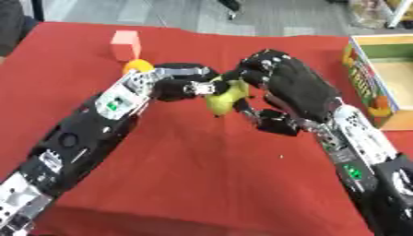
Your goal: Pick up the objects with one hand, pass them to the other hand, and then place them into the box on the other side of the table.
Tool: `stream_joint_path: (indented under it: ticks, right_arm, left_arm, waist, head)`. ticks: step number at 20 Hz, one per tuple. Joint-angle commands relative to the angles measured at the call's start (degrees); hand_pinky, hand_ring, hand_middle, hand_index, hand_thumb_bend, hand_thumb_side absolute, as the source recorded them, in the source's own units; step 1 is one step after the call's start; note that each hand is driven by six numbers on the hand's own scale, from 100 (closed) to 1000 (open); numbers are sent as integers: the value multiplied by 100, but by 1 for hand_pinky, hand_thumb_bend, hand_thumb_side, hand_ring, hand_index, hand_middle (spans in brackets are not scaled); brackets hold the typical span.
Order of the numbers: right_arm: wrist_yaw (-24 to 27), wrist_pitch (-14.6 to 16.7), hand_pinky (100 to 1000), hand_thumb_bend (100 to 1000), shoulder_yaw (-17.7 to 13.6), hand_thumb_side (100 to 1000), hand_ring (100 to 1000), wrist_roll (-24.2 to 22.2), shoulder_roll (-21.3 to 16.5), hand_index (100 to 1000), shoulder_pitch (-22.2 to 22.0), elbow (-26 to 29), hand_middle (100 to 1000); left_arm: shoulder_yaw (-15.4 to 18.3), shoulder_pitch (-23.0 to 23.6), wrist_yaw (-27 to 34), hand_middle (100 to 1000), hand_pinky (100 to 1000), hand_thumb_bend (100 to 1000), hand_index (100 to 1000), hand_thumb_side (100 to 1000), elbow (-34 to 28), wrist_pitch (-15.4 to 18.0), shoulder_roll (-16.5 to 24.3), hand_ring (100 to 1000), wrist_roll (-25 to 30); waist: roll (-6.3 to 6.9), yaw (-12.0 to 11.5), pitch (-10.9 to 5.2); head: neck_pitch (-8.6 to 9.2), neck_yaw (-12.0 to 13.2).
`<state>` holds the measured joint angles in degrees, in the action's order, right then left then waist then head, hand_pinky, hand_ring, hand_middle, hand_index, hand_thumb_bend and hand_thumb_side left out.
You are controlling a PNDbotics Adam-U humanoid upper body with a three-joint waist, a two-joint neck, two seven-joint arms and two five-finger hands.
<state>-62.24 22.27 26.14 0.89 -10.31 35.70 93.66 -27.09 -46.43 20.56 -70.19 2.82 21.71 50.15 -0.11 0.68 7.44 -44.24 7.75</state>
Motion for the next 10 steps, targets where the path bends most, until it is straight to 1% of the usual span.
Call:
stream_joint_path:
  ticks: [1, 2, 3, 4, 5, 6, 7, 8, 10]
  right_arm:
    - [211, -50, 674, 100, -12, 100, 618, 174, 14, 649, 57, -17, 476]
    - [244, -54, 674, 100, -10, 100, 618, 205, 10, 649, 59, -25, 476]
    - [280, -62, 663, 100, -16, 100, 601, 247, 14, 589, 60, -24, 422]
    - [345, -76, 663, 100, -25, 100, 601, 323, 15, 589, 62, -19, 422]
    - [397, -88, 662, 100, -28, 100, 599, 384, 12, 578, 63, -23, 409]
    - [435, -97, 662, 100, -29, 100, 599, 430, 9, 578, 64, -31, 409]
    - [463, -104, 660, 100, -31, 100, 598, 461, 8, 571, 62, -41, 401]
    - [486, -112, 660, 100, -34, 100, 598, 485, 8, 570, 61, -48, 400]
    - [523, -132, 659, 100, -45, 100, 598, 518, 7, 564, 60, -58, 398]
  left_arm:
    - [-24, -115, -49, 424, 676, 125, 549, 657, -166, 12, -12, 497, 26]
    - [-20, -114, -61, 424, 676, 125, 549, 657, -162, 19, -11, 497, 28]
    - [-12, -117, -75, 449, 681, 172, 582, 650, -156, 27, -2, 509, 29]
    - [6, -122, -102, 449, 681, 172, 582, 650, -144, 46, 15, 509, 32]
    - [28, -123, -129, 461, 684, 214, 598, 645, -126, 69, 27, 517, 35]
    - [52, -123, -154, 461, 684, 214, 598, 645, -106, 96, 36, 517, 43]
    - [76, -120, -181, 481, 695, 278, 624, 656, -85, 126, 50, 535, 62]
    - [106, -116, -215, 491, 701, 310, 638, 661, -62, 163, 66, 543, 99]
    - [163, -109, -286, 525, 720, 415, 694, 674, -14, 259, 104, 575, 161]
  waist:
    - [68, -5, -167]
    - [68, -4, -167]
    - [70, -2, -166]
    - [72, 3, -165]
    - [73, 9, -163]
    - [74, 14, -161]
    - [75, 19, -160]
    - [76, 24, -158]
    - [77, 36, -157]
  head:
    - [12, 11]
    - [12, 12]
    - [12, 12]
    - [12, 11]
    - [12, 10]
    - [12, 9]
    - [12, 8]
    - [12, 9]
    - [12, 14]
